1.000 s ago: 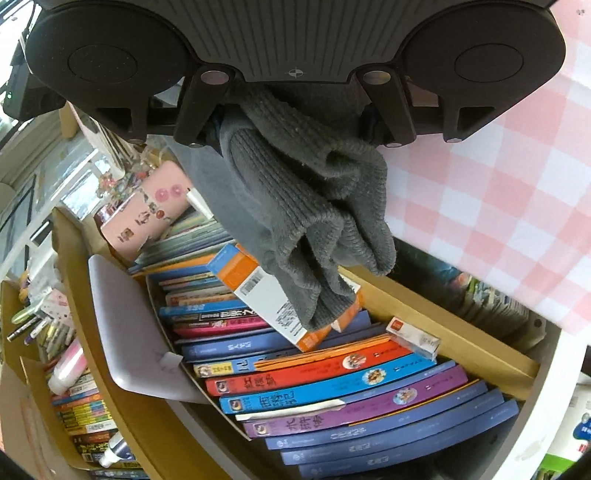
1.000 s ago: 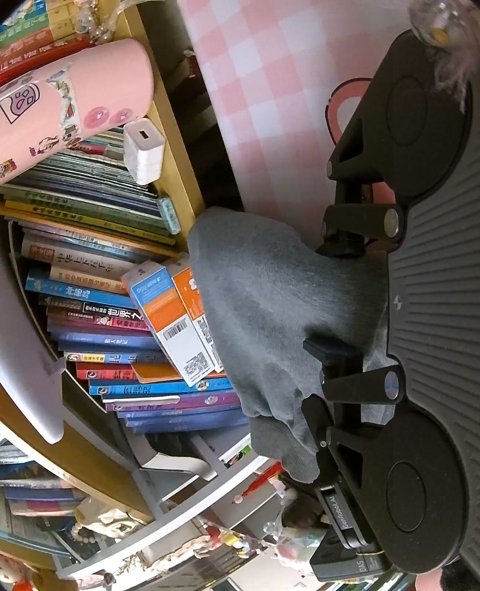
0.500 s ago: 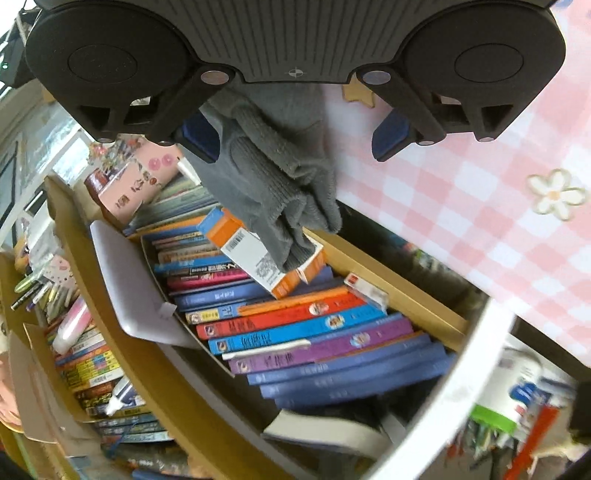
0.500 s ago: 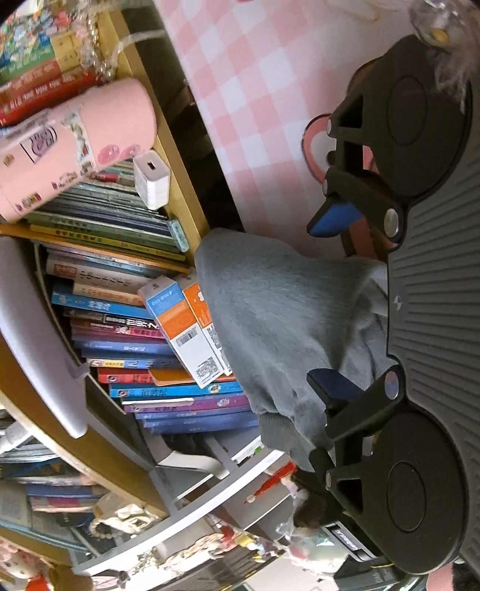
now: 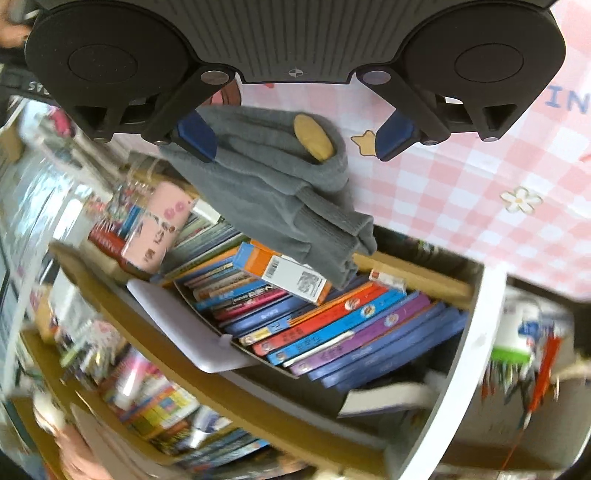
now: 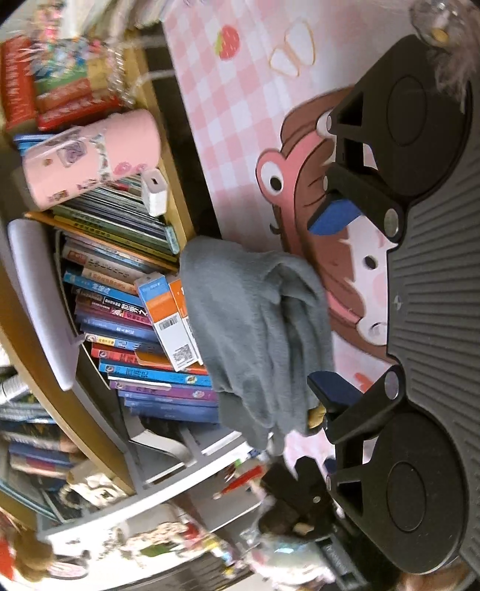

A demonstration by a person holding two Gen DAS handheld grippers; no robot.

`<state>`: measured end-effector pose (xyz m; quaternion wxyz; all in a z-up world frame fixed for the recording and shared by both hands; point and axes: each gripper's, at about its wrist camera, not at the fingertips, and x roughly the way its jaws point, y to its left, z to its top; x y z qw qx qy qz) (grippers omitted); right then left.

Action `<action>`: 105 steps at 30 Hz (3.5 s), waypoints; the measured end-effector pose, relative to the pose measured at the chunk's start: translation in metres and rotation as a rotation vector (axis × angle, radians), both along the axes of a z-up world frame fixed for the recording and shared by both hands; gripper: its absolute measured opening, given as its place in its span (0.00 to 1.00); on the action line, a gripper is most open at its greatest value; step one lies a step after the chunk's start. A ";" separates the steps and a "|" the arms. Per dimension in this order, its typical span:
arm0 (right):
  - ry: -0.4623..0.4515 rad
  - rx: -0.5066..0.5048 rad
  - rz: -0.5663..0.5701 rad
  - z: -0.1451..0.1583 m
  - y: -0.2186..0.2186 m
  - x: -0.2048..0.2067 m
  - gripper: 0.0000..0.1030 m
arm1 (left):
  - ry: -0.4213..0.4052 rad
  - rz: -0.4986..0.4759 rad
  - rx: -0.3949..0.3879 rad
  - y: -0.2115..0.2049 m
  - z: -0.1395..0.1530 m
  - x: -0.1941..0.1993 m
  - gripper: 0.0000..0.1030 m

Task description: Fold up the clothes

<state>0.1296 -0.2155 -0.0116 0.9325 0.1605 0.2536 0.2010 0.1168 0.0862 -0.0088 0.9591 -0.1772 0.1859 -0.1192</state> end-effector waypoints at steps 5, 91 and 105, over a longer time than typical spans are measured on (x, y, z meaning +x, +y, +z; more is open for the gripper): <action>-0.081 -0.149 -0.045 0.006 0.012 -0.030 0.82 | 0.026 0.035 0.092 -0.017 0.002 -0.017 0.92; -0.166 -0.434 -0.180 0.004 0.031 -0.061 1.00 | 0.038 0.071 0.384 -0.058 0.006 -0.042 1.00; -0.164 -0.433 -0.177 0.003 0.031 -0.061 1.00 | 0.038 0.077 0.389 -0.059 0.006 -0.043 1.00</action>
